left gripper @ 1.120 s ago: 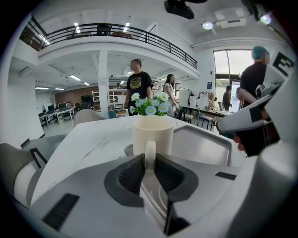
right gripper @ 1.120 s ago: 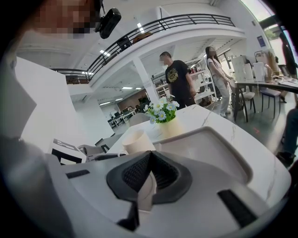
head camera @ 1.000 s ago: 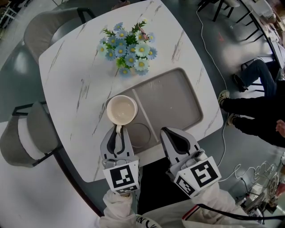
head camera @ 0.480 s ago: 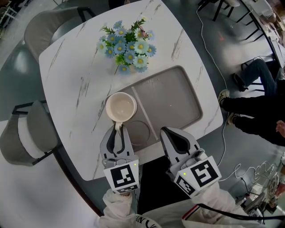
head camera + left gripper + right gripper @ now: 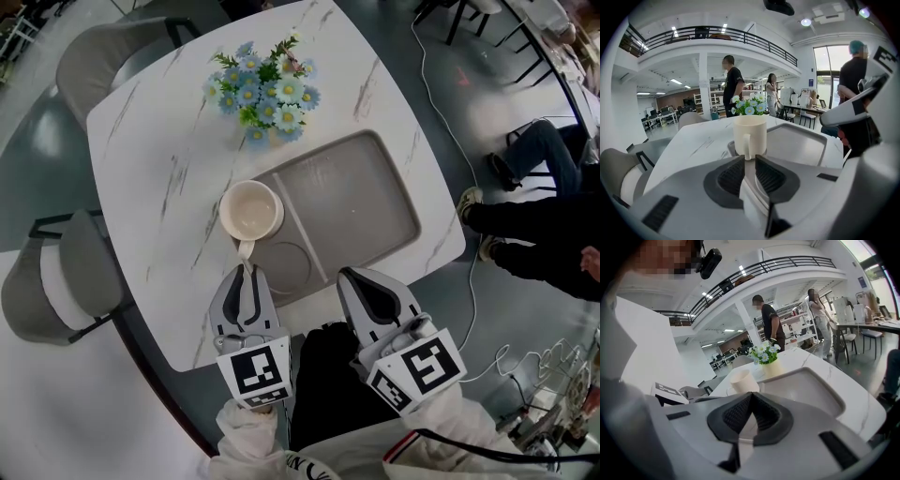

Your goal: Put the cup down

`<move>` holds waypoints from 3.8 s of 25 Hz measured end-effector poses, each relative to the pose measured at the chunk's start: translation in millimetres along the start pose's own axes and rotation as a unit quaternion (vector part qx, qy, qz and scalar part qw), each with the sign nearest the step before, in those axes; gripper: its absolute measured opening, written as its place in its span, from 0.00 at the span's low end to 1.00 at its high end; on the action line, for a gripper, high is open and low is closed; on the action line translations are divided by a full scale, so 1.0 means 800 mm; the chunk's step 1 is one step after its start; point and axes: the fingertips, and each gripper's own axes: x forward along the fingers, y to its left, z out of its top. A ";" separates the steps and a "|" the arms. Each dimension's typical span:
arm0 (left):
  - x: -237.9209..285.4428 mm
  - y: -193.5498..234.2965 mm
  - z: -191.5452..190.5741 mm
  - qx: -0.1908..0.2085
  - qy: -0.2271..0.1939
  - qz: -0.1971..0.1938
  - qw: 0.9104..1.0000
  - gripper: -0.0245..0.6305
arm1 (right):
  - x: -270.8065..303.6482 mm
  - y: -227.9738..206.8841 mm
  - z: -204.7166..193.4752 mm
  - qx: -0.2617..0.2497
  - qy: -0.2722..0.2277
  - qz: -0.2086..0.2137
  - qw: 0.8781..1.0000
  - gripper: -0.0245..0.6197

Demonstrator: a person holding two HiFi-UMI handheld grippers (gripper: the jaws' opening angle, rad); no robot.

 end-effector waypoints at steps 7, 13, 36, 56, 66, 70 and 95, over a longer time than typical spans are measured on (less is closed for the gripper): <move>-0.037 -0.003 0.011 0.003 -0.019 0.012 1.000 0.12 | -0.029 0.016 0.010 -0.009 -0.016 0.005 1.000 0.05; -0.069 -0.005 0.015 0.004 -0.025 0.020 0.999 0.12 | -0.053 0.033 0.016 -0.014 -0.026 0.010 1.000 0.05; -0.191 0.008 0.078 -0.020 -0.053 0.018 0.998 0.05 | -0.117 0.113 0.099 -0.057 -0.070 0.031 0.995 0.05; -0.318 -0.015 0.177 -0.016 -0.130 0.015 0.991 0.05 | -0.210 0.165 0.162 -0.100 -0.110 0.059 0.987 0.05; -0.337 -0.024 0.194 -0.013 -0.145 0.009 0.989 0.05 | -0.227 0.176 0.174 -0.111 -0.122 0.070 0.984 0.05; -0.341 -0.024 0.199 -0.016 -0.151 0.013 0.988 0.05 | -0.233 0.176 0.184 -0.120 -0.127 0.067 0.982 0.05; -0.331 -0.024 0.196 -0.008 -0.140 0.011 0.990 0.05 | -0.225 0.168 0.179 -0.117 -0.119 0.062 0.984 0.05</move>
